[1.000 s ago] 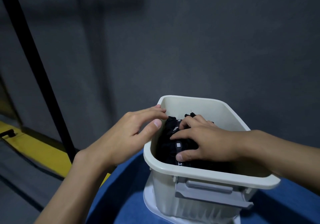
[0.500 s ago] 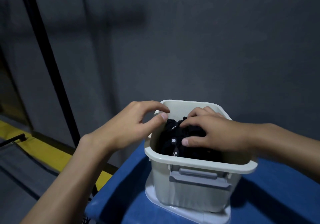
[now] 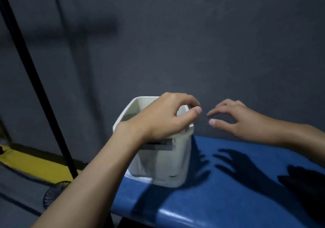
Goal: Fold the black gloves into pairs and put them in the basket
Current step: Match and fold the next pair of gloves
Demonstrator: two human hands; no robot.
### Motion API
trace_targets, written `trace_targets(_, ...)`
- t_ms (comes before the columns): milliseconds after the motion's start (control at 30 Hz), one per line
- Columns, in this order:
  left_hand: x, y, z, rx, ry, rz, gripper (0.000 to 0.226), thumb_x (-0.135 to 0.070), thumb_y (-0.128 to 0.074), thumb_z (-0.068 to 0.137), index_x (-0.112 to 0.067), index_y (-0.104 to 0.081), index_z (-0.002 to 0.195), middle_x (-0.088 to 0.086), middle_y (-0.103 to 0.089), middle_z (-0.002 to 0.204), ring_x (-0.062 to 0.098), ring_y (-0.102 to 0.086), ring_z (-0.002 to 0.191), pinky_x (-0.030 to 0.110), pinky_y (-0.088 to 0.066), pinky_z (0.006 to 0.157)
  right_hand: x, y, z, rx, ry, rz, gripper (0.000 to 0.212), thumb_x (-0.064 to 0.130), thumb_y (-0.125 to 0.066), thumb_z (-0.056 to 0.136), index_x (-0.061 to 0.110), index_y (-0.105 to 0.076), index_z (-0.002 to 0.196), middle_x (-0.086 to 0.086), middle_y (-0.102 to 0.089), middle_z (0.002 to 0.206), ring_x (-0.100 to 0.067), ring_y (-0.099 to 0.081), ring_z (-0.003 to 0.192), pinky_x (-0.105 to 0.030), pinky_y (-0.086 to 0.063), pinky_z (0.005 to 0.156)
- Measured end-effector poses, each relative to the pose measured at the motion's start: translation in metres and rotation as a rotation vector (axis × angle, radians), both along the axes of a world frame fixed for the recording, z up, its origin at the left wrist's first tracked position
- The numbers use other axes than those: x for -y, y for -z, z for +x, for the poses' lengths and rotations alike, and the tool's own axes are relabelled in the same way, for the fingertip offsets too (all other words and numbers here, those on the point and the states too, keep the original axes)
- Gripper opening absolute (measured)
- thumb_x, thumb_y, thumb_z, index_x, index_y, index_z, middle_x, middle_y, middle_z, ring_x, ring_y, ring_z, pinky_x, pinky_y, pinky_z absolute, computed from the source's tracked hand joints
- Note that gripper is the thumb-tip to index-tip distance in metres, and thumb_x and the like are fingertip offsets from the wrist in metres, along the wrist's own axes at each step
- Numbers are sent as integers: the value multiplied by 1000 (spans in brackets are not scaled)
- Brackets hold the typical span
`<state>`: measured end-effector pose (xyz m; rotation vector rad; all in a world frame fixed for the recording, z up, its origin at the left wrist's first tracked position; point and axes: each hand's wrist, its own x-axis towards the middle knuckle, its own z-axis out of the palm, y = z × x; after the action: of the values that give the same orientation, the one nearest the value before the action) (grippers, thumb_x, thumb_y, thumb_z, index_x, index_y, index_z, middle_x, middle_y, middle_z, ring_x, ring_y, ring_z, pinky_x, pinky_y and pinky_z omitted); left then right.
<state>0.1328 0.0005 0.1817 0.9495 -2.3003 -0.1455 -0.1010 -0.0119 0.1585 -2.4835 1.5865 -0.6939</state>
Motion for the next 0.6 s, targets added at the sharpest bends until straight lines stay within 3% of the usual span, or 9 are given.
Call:
trace_targets(167,-14,26,-61,86,99,-28,21,-33,-52,98,-25,-70,107,-18,-66,96,-14,-54,81,20,-44,75,-42,24,-56,34,106,55,44,64,-48,80,43,-61,116,20,-48,118,-6,-36,120,-33,-33,107)
trace_targets(300,-24,58,-108,143,148,27,25,-38,-48,92,-27,-67,105,-13,-70,104,9,-63,99,40,-52,86,-73,48,-99,43,204,84,33,52,-55,88,39,-62,118,12,-53,119,-9,-41,122,-33,-33,109)
trace_targets(433,-40,88,-151,229,178,90,25,-33,-51,97,-25,-67,115,-10,-68,117,11,-60,110,37,-50,91,-102,76,-136,72,335,98,33,43,-62,89,33,-63,120,8,-55,114,-12,-47,117,-29,-37,103)
trace_targets(600,-50,125,-195,269,207,142,25,-31,-52,98,-21,-65,116,-2,-63,115,21,-58,106,39,-49,87,-135,119,-163,53,483,103,42,39,-64,89,28,-57,129,5,-56,118,-17,-52,117,-41,-46,100)
